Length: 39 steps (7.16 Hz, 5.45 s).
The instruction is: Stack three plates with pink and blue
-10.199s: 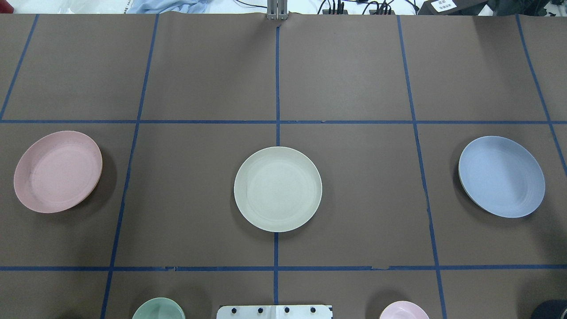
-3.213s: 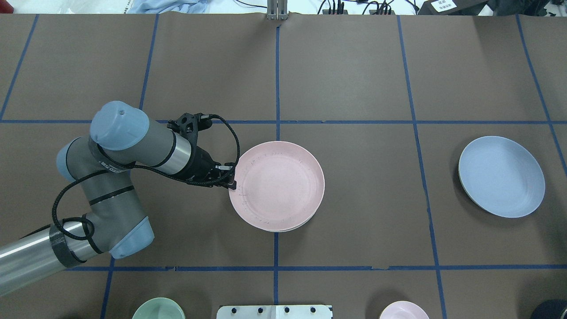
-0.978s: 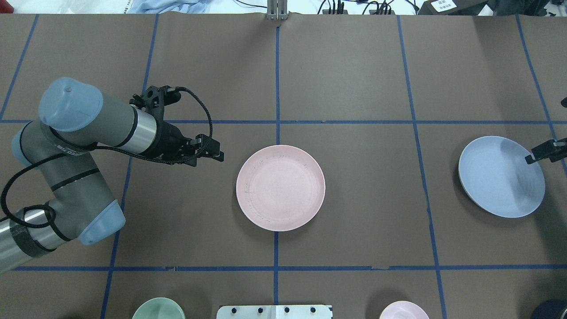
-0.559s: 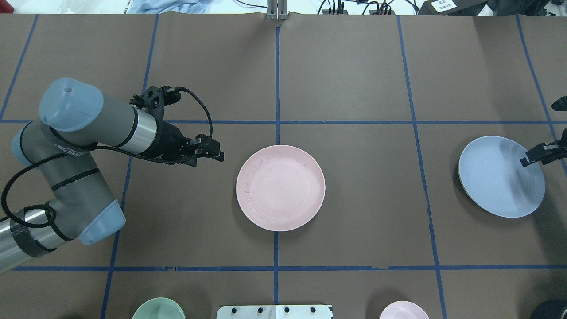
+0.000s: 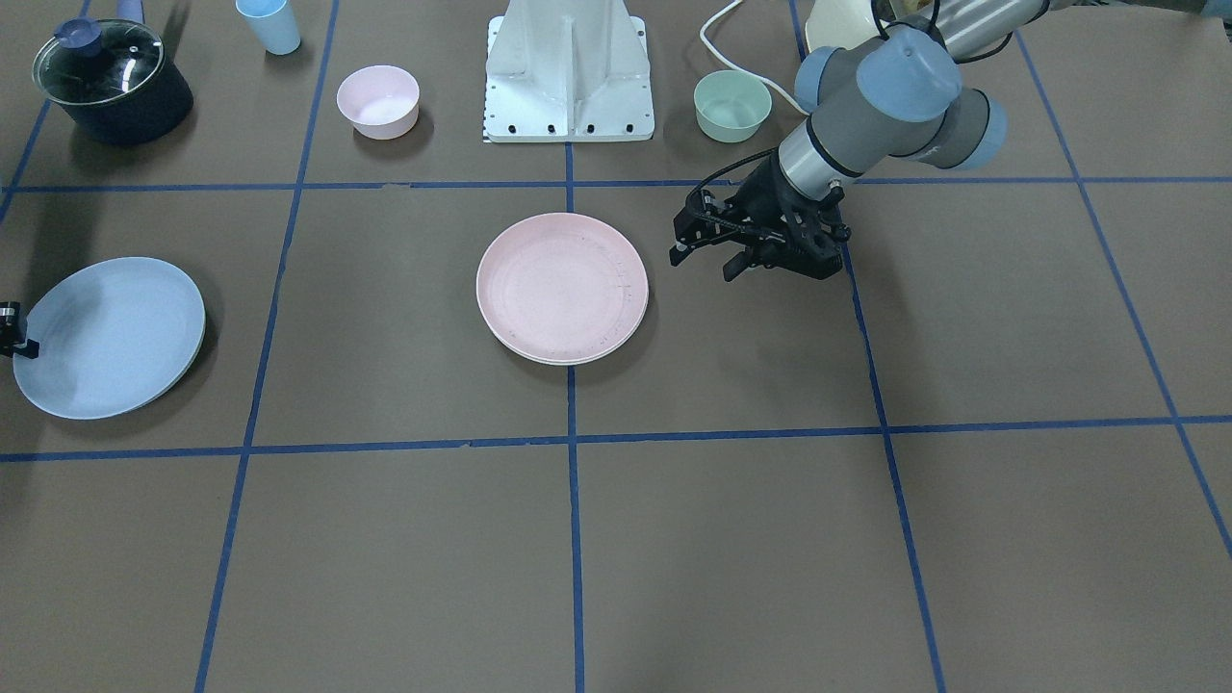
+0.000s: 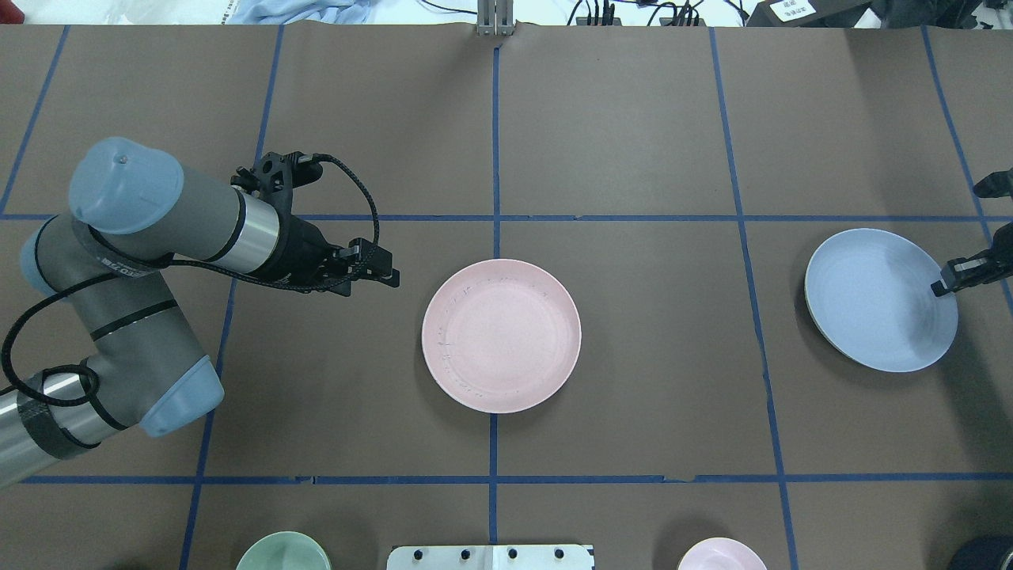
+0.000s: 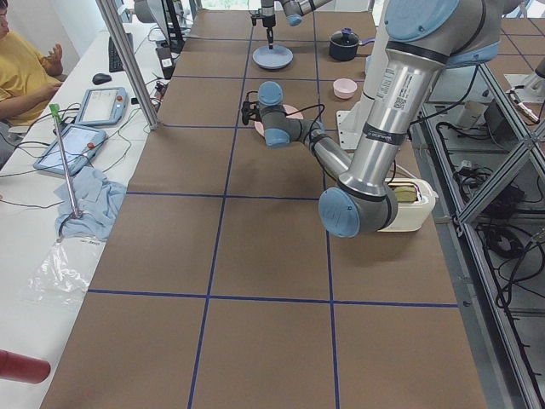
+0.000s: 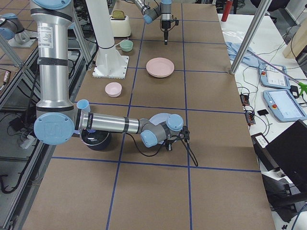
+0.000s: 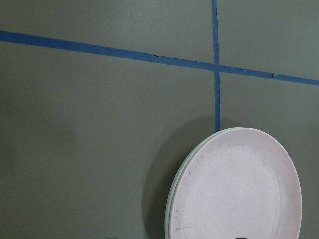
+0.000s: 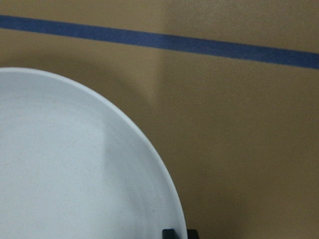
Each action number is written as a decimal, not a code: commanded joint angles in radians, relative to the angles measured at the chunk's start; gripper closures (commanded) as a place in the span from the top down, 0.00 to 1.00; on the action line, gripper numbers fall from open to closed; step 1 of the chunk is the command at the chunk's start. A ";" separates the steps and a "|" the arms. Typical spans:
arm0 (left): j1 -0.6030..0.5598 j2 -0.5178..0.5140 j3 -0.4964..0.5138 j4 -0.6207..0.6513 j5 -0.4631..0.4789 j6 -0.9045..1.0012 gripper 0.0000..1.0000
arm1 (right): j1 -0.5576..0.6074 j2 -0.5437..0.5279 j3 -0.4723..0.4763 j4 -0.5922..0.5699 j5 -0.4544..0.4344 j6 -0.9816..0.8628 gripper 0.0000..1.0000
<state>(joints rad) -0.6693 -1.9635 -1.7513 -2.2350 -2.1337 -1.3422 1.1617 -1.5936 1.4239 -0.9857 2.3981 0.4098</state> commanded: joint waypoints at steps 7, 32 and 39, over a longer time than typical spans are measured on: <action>-0.087 0.162 -0.051 -0.003 -0.005 0.328 0.82 | -0.456 0.194 0.477 0.010 -0.156 1.047 0.00; -0.505 0.528 -0.027 0.002 -0.095 1.122 0.99 | -0.024 -0.048 0.398 -0.344 -0.198 0.046 1.00; -0.824 0.512 0.066 0.214 -0.200 1.469 0.99 | 0.343 -0.049 0.296 -0.590 -0.007 -0.554 1.00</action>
<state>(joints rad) -1.4413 -1.4462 -1.6809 -2.0903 -2.3361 0.0635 1.4880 -1.6436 1.7198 -1.5570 2.3810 -0.1175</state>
